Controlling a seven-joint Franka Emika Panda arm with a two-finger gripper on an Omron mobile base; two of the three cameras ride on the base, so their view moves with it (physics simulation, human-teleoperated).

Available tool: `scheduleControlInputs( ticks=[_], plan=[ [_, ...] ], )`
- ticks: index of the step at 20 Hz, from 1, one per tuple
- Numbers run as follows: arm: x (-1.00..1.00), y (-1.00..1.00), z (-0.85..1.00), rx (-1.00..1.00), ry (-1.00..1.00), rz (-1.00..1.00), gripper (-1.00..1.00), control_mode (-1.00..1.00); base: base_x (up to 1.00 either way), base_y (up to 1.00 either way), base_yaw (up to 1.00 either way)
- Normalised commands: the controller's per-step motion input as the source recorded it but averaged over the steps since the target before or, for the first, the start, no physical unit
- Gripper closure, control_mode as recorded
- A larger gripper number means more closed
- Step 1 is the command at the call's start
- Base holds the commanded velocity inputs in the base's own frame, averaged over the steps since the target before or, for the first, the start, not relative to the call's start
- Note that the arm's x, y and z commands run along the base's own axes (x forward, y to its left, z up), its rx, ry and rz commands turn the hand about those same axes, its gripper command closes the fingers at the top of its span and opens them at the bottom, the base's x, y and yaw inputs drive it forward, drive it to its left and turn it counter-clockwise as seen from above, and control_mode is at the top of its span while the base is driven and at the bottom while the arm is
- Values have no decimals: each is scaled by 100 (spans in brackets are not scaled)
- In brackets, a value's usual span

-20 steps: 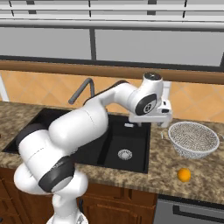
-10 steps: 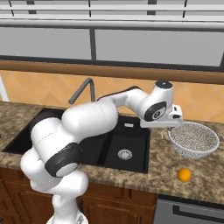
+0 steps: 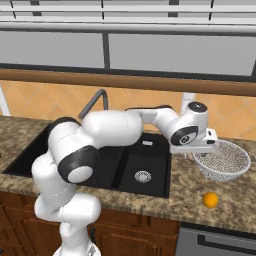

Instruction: Put the colander in the sink, put the orange, orange in the colander, and turn on the sink faucet and pour water over the colander.

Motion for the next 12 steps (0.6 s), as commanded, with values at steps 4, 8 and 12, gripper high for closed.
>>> scheduleControlInputs(
  ticks=[4,8,12],
  plan=[
    [6,-21,-33,0,0,0,-100,-100,0,0,0],
    [8,-11,-19,0,0,0,-100,-100,0,0,0],
    [10,-10,-5,0,0,0,-100,-100,0,0,0]
  ],
)
